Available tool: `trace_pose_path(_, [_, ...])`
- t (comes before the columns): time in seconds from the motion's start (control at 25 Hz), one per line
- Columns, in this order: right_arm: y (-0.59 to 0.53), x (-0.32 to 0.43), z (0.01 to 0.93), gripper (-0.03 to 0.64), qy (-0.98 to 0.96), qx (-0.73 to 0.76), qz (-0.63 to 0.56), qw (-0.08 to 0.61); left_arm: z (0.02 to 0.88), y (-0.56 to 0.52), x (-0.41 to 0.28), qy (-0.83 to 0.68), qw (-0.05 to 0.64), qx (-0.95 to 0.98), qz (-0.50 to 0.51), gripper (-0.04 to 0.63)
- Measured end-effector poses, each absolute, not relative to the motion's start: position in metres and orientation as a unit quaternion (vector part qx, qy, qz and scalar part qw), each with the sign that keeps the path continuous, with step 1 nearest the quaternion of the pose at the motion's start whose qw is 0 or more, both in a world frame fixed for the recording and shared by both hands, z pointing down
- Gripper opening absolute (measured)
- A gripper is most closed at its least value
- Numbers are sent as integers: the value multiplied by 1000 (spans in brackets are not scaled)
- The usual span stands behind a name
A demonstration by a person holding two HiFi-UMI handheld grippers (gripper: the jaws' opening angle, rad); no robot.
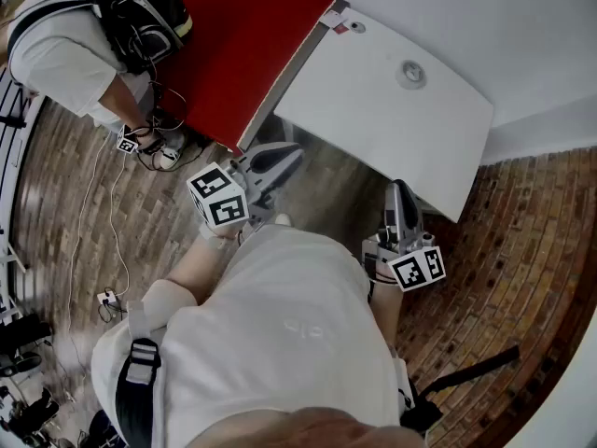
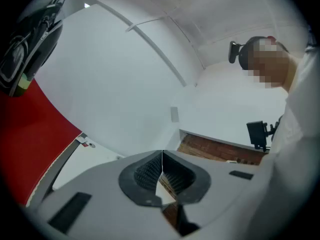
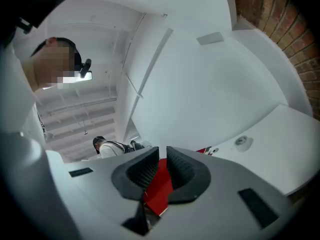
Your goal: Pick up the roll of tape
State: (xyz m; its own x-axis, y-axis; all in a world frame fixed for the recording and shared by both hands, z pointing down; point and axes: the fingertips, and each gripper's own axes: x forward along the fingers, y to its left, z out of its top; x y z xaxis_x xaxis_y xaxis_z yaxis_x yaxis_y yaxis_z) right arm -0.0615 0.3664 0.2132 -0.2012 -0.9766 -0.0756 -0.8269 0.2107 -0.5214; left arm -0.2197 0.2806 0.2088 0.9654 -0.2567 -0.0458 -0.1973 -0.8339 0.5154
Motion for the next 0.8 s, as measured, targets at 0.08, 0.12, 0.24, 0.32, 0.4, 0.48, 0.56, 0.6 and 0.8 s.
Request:
trace_pose_path(0.08, [356,-75,216,38,754,-598,-190,198,214,270,-233,-118,262,956,-65,8])
trace_pose_path(0.12, [351,-82,217,38,754,-597,-191,197,215,265,-239,-118,263,955,-65,9])
trace_pose_path(0.24, [339,-99,220,38,754,-597,-194,193,216,254,-255,-118,265,955,-59,9])
trace_pose_path(0.32, [336,-108,220,38,752,-600,-196,190,218,248,-263,-116,268,955,-57,8])
trace_pose_path(0.4, [334,-114,220,38,749,-605,-197,185,221,244,-270,-115,271,954,-58,9])
trace_pose_path(0.48, [334,-117,219,38,746,-610,-195,181,221,240,-274,-112,274,953,-62,8])
trace_pose_path(0.56, [333,-116,217,38,743,-615,-193,179,222,238,-277,-110,277,952,-65,8])
trace_pose_path(0.6, [333,-116,217,38,742,-617,-192,177,223,238,-277,-109,278,952,-67,8])
trace_pose_path(0.8, [332,-112,221,38,739,-624,-190,171,230,235,-276,-110,282,951,-70,8])
